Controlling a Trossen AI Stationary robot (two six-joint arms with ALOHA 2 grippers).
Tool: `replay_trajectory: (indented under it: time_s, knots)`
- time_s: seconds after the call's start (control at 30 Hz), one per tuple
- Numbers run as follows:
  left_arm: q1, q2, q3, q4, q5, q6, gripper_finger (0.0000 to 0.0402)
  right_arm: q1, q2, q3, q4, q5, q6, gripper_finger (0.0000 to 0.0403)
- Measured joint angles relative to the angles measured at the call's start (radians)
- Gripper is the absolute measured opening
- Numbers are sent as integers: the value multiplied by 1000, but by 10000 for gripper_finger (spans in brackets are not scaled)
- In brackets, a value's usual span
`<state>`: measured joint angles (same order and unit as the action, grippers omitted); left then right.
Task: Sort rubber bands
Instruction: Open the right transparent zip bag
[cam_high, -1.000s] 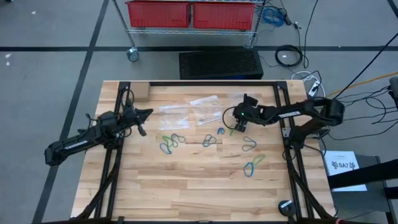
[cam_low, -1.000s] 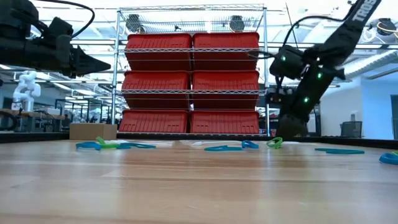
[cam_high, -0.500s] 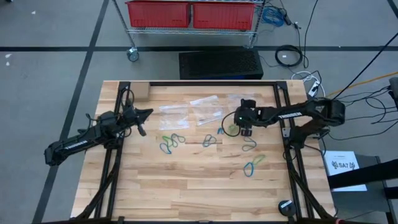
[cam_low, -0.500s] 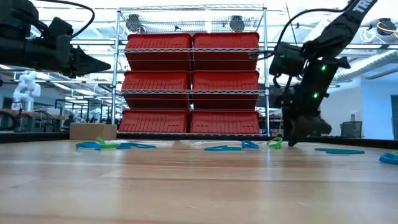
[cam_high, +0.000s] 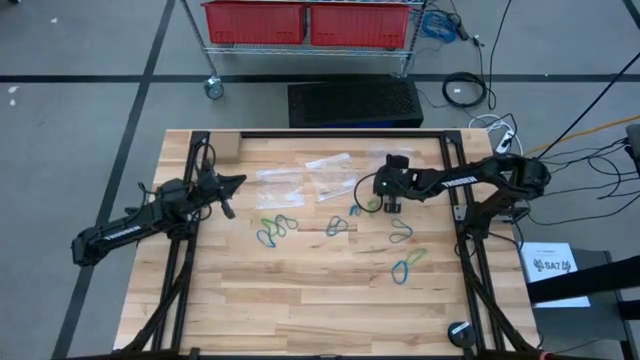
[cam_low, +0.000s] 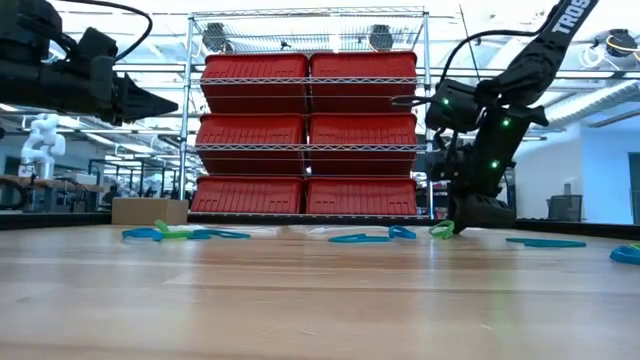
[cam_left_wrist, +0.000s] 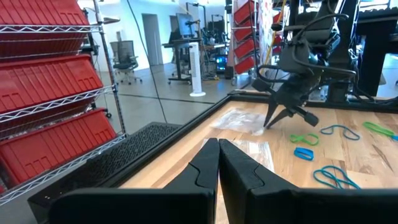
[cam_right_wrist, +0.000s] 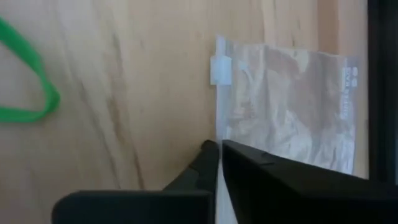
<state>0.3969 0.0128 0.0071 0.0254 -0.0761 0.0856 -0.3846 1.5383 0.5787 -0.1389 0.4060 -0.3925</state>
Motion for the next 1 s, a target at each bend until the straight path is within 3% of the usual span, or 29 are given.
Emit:
replay_trajectory:
  time_s: [0.13, 0.3, 0.43, 0.57, 0.77, 1.0]
  knots:
    - [0, 0, 0, 0, 0, 0, 18, -1, -2, 6, -16, -1, 31, 4]
    - [0, 0, 0, 0, 0, 0, 18, -1, -3, 89, -156, -133, 147, 2]
    - [0, 0, 0, 2, 0, 53, 18, 17, -4, 203, -324, -202, 203, 1]
    - [0, 0, 0, 2, 0, 159, 18, 58, -4, 331, -482, -206, 244, 1]
    - [0, 0, 0, 11, 0, 158, 18, 126, -5, 544, -678, -303, 328, 0]
    - [0, 0, 0, 123, 0, 211, 18, 173, -5, 753, -731, -409, 354, 0]
